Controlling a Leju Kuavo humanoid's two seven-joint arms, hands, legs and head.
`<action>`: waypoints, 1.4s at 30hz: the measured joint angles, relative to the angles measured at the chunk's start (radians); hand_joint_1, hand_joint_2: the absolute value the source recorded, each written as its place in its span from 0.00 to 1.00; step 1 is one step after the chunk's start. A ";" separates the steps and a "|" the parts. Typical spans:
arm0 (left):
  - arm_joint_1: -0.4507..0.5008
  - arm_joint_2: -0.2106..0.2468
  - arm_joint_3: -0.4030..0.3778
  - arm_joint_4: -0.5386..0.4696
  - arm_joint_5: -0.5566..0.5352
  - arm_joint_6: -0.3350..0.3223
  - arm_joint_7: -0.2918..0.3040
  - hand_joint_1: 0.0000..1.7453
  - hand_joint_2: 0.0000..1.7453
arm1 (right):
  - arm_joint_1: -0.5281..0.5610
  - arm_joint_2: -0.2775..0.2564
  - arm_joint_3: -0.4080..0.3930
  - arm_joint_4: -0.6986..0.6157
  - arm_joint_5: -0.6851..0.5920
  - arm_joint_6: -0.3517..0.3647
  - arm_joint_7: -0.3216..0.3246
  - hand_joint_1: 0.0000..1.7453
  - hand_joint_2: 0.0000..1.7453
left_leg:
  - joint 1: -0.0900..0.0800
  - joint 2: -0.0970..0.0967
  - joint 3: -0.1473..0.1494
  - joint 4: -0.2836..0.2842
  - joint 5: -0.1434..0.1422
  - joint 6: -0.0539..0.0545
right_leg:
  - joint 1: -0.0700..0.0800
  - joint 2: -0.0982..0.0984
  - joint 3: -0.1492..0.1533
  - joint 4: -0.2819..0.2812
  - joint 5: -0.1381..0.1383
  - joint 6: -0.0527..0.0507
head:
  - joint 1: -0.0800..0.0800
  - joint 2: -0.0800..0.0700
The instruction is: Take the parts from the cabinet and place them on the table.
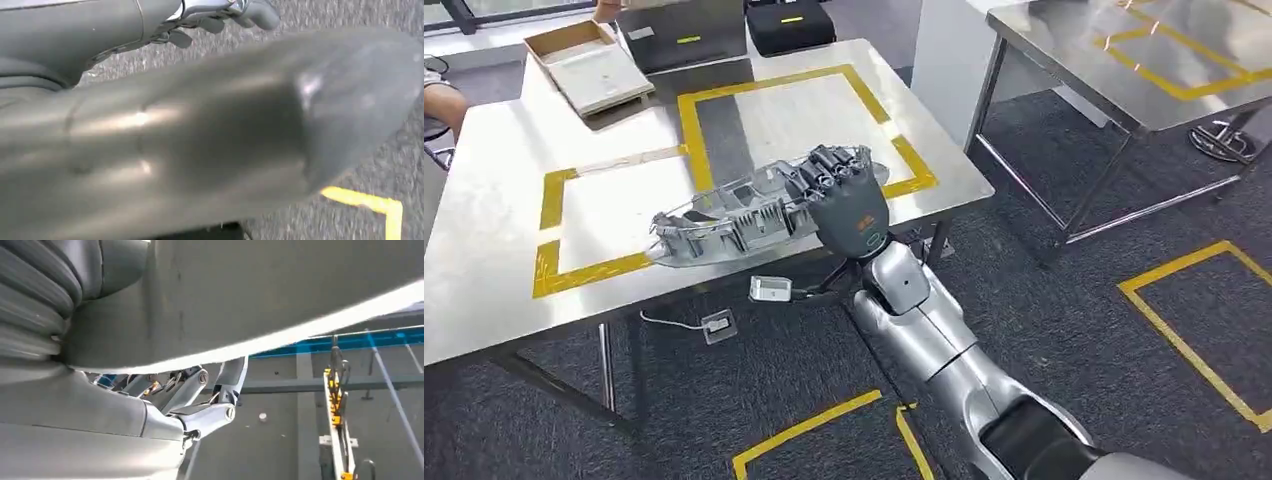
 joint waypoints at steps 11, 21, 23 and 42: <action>-0.001 0.004 0.000 0.000 0.006 -0.002 0.004 0.00 0.00 | -0.015 0.031 0.003 0.000 0.007 -0.015 -0.012 1.00 1.00 | -0.001 0.004 -0.088 -0.034 0.046 0.013 | 0.000 0.006 0.066 0.004 -0.070 0.018 | -0.014 0.000; -0.001 0.004 -0.002 0.000 -0.003 -0.034 -0.003 0.00 0.00 | -0.063 0.039 0.047 0.047 -0.030 -0.021 -0.066 1.00 1.00 | 0.001 -0.003 -0.012 -0.045 0.023 0.052 | -0.004 0.003 -0.135 0.285 -0.155 0.054 | -0.003 0.000; -0.001 0.003 -0.002 0.000 -0.003 -0.036 -0.006 0.00 0.00 | -0.078 0.040 0.059 0.070 -0.051 -0.022 -0.083 1.00 1.00 | -0.001 -0.007 0.016 -0.045 0.003 0.049 | -0.001 0.003 -0.111 0.158 -0.061 0.042 | -0.002 0.000; -0.010 0.005 -0.021 0.003 -0.021 -0.024 0.004 0.00 0.00 | -0.454 0.088 0.120 0.621 0.026 -0.092 0.034 1.00 1.00 | 0.005 0.002 -0.111 -0.037 0.096 0.014 | 0.006 0.010 0.013 0.016 -0.036 0.012 | -0.005 0.000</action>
